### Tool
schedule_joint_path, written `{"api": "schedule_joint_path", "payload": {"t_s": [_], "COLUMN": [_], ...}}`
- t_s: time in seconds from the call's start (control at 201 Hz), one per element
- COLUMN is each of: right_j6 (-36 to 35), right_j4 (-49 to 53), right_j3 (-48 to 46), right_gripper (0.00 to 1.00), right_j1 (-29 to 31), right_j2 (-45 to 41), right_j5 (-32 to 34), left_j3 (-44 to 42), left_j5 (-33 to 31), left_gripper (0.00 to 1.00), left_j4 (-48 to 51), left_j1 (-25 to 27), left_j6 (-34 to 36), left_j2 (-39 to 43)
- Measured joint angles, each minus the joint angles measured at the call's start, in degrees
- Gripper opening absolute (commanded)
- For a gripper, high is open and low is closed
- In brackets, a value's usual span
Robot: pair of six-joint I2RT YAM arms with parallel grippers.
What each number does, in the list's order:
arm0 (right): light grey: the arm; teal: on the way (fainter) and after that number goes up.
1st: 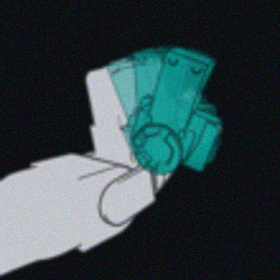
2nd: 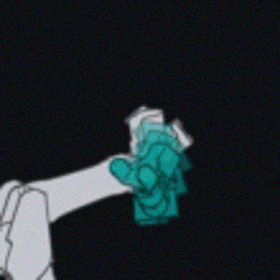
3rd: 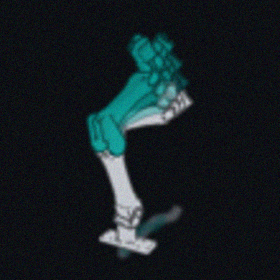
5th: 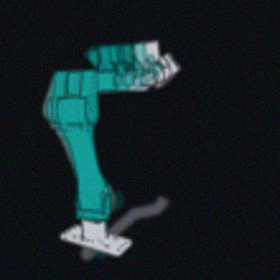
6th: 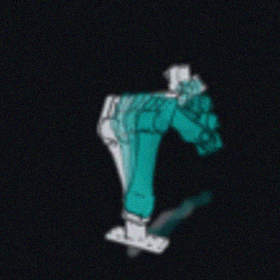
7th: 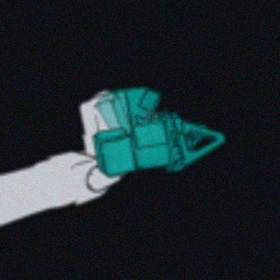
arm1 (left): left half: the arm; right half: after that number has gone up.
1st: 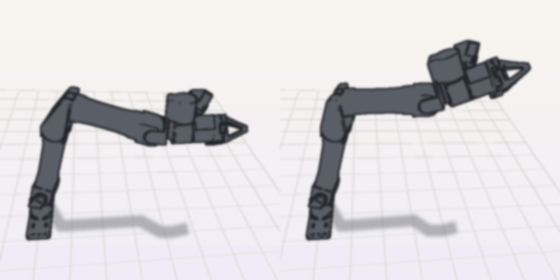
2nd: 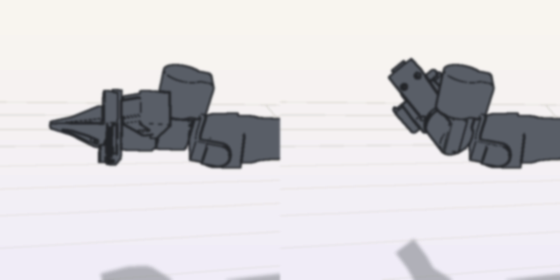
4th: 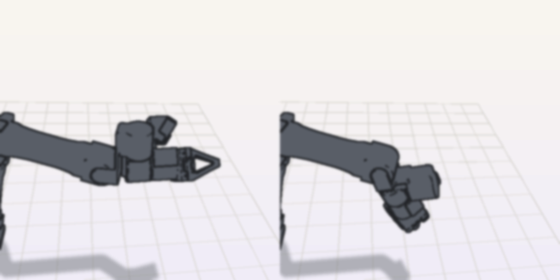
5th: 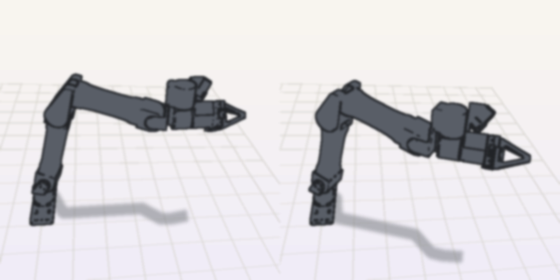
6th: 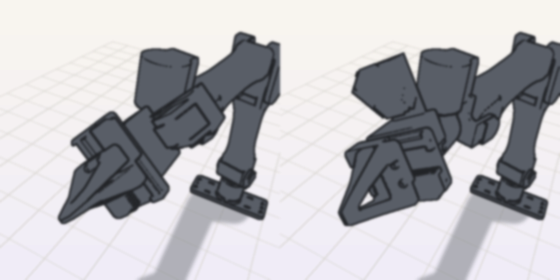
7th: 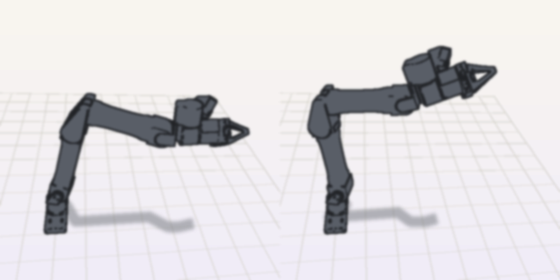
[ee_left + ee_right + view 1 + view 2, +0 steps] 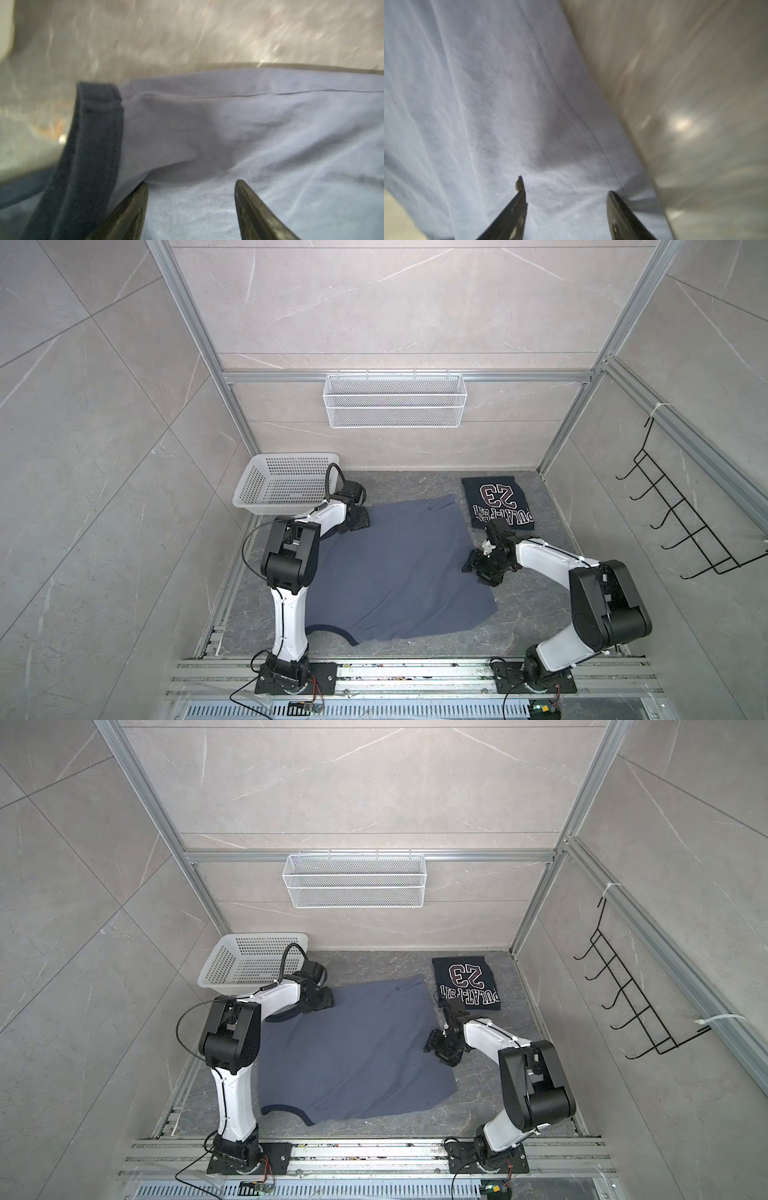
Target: Fold and stack the tank tops
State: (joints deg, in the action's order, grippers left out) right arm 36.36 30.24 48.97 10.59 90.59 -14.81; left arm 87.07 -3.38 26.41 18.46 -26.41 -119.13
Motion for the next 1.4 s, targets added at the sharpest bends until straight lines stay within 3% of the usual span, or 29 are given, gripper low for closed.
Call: {"api": "schedule_joint_path", "payload": {"t_s": [0.129, 0.244, 0.478, 0.737, 0.881, 1.125, 1.399], "right_j6": [-1.62, -1.64, 3.91, 11.04, 12.33, 13.25, 13.27], "right_j4": [3.02, 6.45, 9.66, 10.05, 8.22, 2.93, 0.90], "right_j3": [-0.28, -2.16, -13.22, -22.75, -22.77, -18.93, -2.64], "right_gripper": [0.64, 0.64, 0.60, 0.61, 0.59, 0.59, 0.61], "right_j1": [-0.70, -0.66, -0.66, 0.00, 1.07, 6.32, 13.66], "right_j2": [-5.51, -15.65, -28.96, -35.93, -34.07, -23.26, -9.20], "right_j5": [3.74, 6.36, 5.70, 2.01, 1.33, 1.27, 4.33], "left_j3": [2.60, -0.96, -19.47, -39.76, -44.98, -50.66, -51.36], "left_j5": [-0.96, -1.99, -3.23, -4.02, -4.07, -5.57, -7.13], "left_gripper": [0.78, 0.78, 0.78, 0.78, 0.78, 0.78, 0.78], "left_j4": [3.52, 6.12, 4.83, 1.33, -0.39, -1.62, -2.56], "left_j1": [2.03, 5.77, 13.94, 17.05, 17.68, 17.66, 17.66], "left_j6": [0.72, 0.17, -4.35, -10.84, -13.73, -17.62, -18.84], "left_j2": [2.38, 10.95, 35.69, 44.63, 46.14, 46.14, 46.14]}}
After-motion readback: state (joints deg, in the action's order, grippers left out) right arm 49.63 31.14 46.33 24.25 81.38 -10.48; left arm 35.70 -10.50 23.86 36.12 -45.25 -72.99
